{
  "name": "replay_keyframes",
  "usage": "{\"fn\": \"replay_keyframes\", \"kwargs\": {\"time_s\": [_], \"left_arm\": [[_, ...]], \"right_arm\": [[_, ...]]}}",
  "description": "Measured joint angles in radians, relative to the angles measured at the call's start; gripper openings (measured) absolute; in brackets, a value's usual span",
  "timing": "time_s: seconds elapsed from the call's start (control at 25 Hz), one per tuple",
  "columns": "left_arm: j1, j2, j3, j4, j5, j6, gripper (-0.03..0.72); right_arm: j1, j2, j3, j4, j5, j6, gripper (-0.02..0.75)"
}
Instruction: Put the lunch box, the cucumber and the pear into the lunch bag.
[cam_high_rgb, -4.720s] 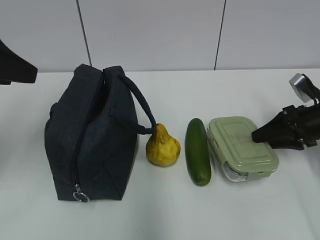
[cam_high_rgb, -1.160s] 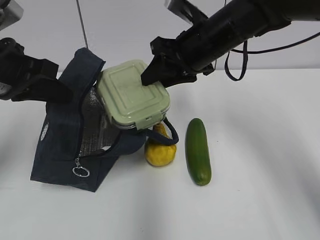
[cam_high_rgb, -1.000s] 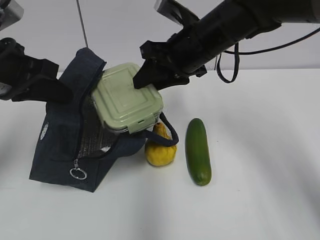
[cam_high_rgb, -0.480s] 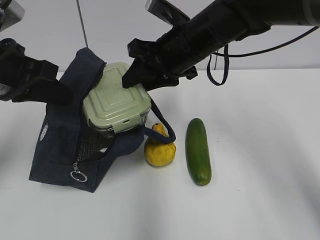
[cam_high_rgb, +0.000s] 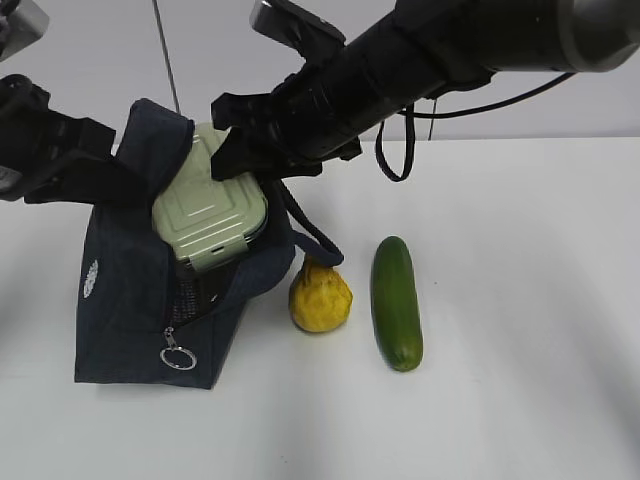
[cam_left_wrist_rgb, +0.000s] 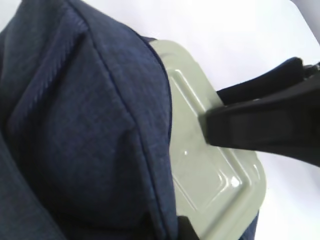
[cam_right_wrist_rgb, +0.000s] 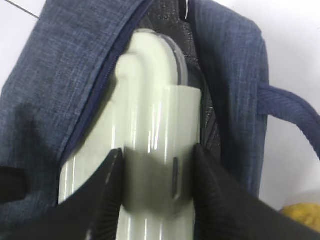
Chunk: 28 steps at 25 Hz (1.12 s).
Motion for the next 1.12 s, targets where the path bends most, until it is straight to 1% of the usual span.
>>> {"fn": "replay_keyframes", "kwargs": {"time_s": [0.32,0.52,0.88,1.12], "left_arm": [[0.000,0.000,0.000,-0.001,0.009,0.004,0.022],[0.000,0.000,0.000,-0.001,0.013,0.004,0.022],[0.000,0.000,0.000,-0.003,0.015,0.004,0.022],[0.000,0.000,0.000,-0.004,0.015,0.004,0.022]], "right_arm": [[0.032,0.050,0.000,0.008,-0.020,-0.004,0.297],[0.079,0.076,0.000,0.010,-0.045,-0.037,0.297],[0.085,0.088,0.000,0.024,-0.039,-0.089,0.320],[0.085,0.092,0.000,0.082,-0.017,-0.162,0.351]]}}
